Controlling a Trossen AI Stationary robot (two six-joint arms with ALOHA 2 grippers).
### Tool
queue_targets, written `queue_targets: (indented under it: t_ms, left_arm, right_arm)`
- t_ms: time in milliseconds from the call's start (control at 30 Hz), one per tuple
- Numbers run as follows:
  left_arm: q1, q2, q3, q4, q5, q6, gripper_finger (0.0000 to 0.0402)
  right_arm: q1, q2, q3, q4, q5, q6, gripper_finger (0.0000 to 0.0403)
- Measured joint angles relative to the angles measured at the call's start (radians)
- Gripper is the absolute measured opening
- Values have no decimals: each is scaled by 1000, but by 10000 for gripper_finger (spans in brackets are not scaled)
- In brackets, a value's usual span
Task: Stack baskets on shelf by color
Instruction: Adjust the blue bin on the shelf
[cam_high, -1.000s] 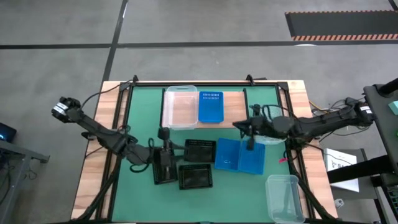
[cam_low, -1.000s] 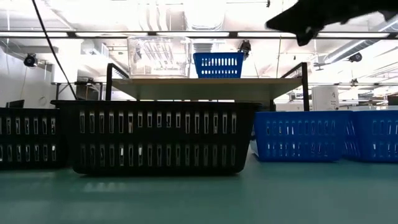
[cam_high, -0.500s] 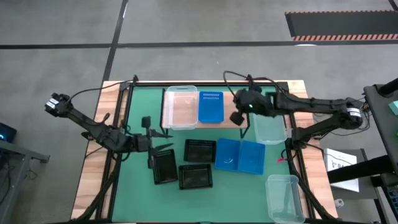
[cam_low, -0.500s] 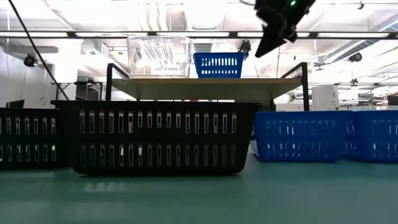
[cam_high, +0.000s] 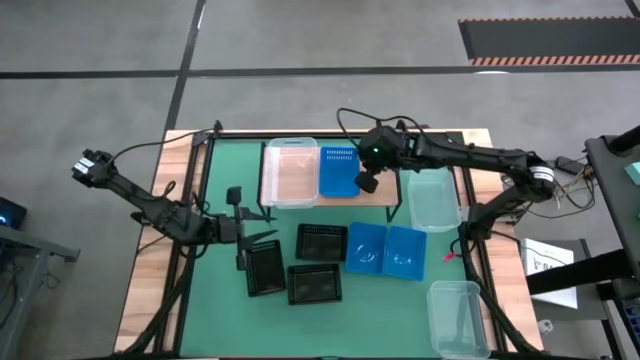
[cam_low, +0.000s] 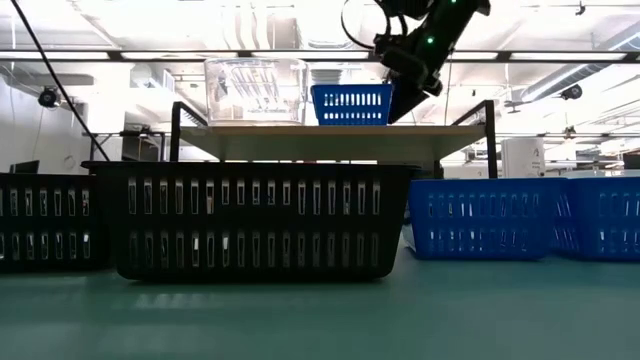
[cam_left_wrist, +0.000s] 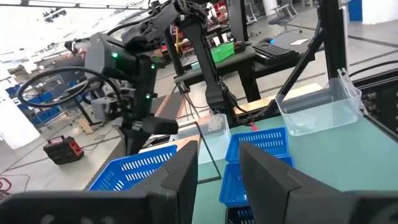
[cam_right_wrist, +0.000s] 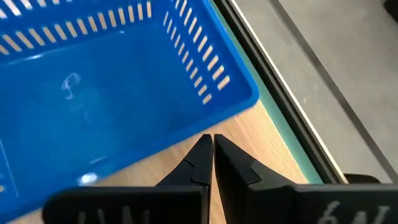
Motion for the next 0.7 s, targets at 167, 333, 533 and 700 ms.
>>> queue_targets:
  t_ms: [167,333,533,700]
  left_arm:
    - [0,-2,1,0,0,0,103]
    - [1,0,1,-1,0,0,103]
    - [1,0,-1,0,0,0,103]
    - [0,0,-1,0,0,0,103]
  right_arm:
    - [0,30,47,-1,0,-12,9]
    - [0,33,62,-4,0,-10,9]
    - [2,2,63,-34,-29,48,9]
    - [10,-28,63,-90,-87,100,9]
